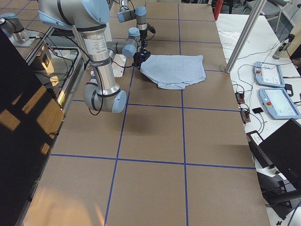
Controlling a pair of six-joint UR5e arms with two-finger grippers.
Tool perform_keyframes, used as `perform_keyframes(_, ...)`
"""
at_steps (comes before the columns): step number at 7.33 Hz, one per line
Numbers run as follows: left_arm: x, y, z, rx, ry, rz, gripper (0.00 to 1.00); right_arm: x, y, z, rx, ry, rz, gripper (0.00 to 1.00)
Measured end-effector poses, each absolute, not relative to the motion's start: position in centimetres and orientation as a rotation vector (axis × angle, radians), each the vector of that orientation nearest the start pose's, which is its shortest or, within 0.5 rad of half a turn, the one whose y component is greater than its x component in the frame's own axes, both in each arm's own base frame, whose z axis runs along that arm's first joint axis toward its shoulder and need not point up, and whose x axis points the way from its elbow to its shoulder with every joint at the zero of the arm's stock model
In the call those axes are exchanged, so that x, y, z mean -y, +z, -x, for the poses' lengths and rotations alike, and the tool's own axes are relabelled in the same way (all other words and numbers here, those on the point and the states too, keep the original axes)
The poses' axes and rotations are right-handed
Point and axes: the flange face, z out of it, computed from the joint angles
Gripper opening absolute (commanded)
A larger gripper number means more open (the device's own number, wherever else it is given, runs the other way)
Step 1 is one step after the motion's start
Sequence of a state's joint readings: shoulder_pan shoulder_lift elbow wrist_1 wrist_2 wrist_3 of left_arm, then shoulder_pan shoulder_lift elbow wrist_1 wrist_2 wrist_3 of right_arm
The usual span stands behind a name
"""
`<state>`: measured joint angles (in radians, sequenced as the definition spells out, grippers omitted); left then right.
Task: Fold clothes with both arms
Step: 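Lift the near edge with both grippers and fold it away from the robot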
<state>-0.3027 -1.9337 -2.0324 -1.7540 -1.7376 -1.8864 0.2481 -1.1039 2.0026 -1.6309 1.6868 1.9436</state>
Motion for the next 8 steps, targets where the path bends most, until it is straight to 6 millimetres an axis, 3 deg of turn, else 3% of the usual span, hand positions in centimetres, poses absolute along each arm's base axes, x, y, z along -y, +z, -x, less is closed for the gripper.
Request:
perform_keyframes(2,25.6,20.5,-45.7,-1.015,-0.459,0.183,0.00,25.0,21.7,49.9,0.884,0.522,0.177,0.00)
perform_keyframes(4,22.2,17.8,-43.3,-1.017,-0.408,0.237,0.00,22.9,20.1,47.4,0.931,0.474,0.230,0.00)
perform_keyframes(6,18.8,16.6,-42.9,-1.025,-0.343,0.279,0.00,20.1,17.8,45.1,0.974,0.389,0.334,0.00)
perform_keyframes(8,17.5,15.7,-42.0,-1.043,-0.315,0.294,0.00,19.3,16.4,43.6,0.992,0.344,0.406,0.00)
